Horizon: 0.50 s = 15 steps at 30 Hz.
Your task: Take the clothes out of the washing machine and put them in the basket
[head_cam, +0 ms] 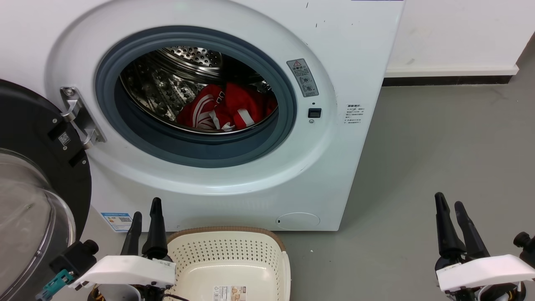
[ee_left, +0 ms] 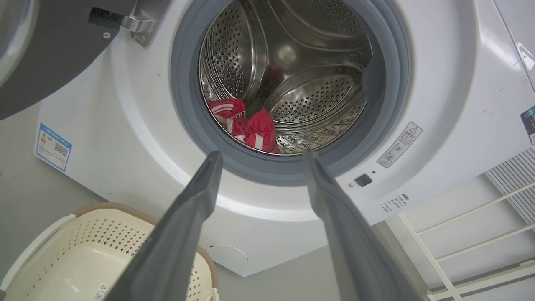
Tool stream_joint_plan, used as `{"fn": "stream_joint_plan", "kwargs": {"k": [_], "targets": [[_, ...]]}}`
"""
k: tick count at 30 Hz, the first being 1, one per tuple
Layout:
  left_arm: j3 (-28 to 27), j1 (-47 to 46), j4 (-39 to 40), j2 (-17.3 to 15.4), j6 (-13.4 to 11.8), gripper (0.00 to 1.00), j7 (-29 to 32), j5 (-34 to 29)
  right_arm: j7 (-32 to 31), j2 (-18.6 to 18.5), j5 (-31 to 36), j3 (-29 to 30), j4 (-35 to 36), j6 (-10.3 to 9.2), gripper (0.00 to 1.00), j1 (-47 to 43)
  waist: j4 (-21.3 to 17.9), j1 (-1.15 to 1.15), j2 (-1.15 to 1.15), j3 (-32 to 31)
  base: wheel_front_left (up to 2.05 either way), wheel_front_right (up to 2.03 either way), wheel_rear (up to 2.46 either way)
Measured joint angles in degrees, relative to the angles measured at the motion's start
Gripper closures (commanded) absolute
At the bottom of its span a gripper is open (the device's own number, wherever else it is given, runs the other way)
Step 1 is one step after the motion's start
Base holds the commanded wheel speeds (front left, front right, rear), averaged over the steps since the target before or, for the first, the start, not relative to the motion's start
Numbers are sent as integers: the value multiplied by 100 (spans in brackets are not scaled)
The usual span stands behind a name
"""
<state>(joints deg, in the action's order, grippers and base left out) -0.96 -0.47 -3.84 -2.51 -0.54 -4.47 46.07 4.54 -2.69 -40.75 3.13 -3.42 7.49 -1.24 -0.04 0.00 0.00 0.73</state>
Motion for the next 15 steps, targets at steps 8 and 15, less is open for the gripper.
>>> {"fn": "stream_joint_plan", "kwargs": {"k": [8,15], "targets": [[73,43,124,-3,-101,0,-146,-654,143,0,764,-19,134,0,0,-45,-5,0,0,7,0,0,0],[119,90,220,-5,-149,0,-263,-1152,254,-1,1296,-33,253,0,0,-109,-8,0,0,14,0,0,0]]}}
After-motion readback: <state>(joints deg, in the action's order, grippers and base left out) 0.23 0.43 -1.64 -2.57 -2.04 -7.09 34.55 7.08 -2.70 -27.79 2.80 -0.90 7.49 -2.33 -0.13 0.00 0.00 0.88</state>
